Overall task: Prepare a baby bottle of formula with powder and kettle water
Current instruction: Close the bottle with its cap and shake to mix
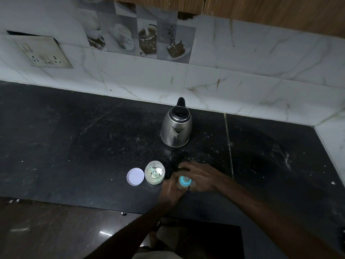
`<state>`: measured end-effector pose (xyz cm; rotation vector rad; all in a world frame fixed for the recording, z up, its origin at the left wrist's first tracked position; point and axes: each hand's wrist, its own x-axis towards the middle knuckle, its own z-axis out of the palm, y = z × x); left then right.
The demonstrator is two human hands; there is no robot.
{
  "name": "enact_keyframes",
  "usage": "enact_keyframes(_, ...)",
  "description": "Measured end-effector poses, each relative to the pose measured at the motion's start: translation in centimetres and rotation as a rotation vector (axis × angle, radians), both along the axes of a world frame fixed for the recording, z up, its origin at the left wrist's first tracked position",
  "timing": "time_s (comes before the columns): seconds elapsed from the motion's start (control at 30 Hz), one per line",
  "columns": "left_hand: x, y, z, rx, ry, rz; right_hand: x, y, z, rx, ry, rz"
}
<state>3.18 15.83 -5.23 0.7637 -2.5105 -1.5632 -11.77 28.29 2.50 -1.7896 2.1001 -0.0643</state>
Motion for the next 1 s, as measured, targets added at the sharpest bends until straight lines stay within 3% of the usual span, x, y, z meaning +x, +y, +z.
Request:
enact_keyframes(0.1,0.2,0.0,0.0,0.034,-0.011,0.001,1.6,-0.5,0.7,0.090,0.080,-0.219)
enact_keyframes(0.43,0.0,0.0,-0.5,-0.003,-0.062,0.000,0.8,-0.2,0.6,0.041,0.072,0.055)
enact_keyframes(0.67,-0.1,0.1,-0.9,0.039,-0.033,0.004,1.9,-1.1,0.6,0.153,0.106,-0.071)
enact_keyframes(0.87,0.0,-0.2,-1.3,0.046,0.014,-0.019,3.4,-2.6,0.7,0.254,0.302,-0.191)
enact_keyframes(1.0,-0.1,-0.1,-1.3,0.017,-0.013,-0.018,3.4,-2.2,0.0,0.198,0.190,-0.196)
